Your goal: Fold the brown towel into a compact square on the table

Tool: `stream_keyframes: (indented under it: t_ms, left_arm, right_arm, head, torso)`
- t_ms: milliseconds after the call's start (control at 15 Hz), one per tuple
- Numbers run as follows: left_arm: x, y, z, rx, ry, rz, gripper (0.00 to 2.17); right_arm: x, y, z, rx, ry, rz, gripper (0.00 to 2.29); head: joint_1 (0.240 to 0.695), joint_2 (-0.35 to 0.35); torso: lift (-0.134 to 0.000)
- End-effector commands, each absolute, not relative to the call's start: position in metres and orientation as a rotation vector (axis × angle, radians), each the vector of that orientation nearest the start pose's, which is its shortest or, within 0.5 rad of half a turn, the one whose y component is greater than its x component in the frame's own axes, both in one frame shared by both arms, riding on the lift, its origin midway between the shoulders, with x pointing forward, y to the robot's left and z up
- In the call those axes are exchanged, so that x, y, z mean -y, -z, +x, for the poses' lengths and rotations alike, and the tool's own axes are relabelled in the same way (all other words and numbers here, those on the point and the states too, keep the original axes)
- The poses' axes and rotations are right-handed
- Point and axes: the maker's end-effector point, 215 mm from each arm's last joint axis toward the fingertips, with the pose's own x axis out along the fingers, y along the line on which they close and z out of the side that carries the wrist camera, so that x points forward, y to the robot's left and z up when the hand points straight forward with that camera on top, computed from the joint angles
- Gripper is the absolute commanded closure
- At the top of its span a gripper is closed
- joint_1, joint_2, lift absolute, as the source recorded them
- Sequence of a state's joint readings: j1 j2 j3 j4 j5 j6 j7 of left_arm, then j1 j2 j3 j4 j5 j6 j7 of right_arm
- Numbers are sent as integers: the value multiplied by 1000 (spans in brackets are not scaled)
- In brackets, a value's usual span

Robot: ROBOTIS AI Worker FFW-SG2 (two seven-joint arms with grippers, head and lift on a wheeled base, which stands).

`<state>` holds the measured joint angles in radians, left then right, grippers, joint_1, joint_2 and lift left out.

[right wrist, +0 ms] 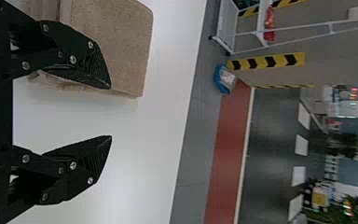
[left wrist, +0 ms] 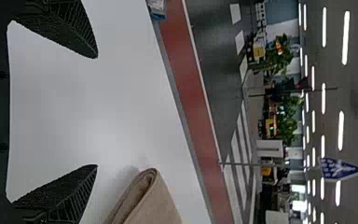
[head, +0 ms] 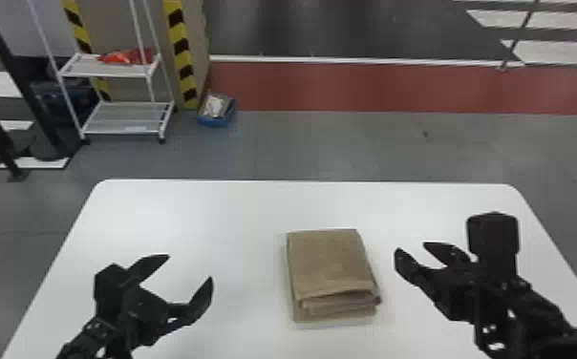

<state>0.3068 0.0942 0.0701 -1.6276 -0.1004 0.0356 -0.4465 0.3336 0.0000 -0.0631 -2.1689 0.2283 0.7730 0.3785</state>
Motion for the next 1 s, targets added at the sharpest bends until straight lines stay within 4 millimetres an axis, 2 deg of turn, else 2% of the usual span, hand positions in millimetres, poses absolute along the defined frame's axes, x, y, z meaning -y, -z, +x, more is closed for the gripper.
stream_keyframes:
  t_ms: [0,133,200,333,533,733,933]
  left_arm:
    - [-216,462,443,-200,299,39,29]
    - [-225,440,420,-98,229,-55,29]
    - [-228,435,411,-71,204,-87,36]
    - [-250,407,387,53,107,-75,39]
    - [-270,412,367,35,70,-65,36]
    - [-270,412,359,18,88,-54,36]
    - [-272,419,358,-8,89,-43,43]
  right_arm:
    - [228,404,434,-333,-204,-62,33]
    - [242,395,415,-206,-141,-69,36]
    - [246,401,406,-190,-119,-77,36]
    - [249,406,383,-133,-89,-69,53]
    - [230,410,365,-93,-107,-38,60]
    - [226,403,362,-67,-113,-39,60]
    - [221,398,363,-59,-116,-48,63]
  head:
    - [695,-34]
    - [695,-16]
    - [695,-16]
    - [695,-26]
    - [695,5]
    - [695,60]
    - [695,71]
  torso:
    - [0]
    - [0]
    - [0]
    - [0]
    - [0]
    - [0]
    - [0]
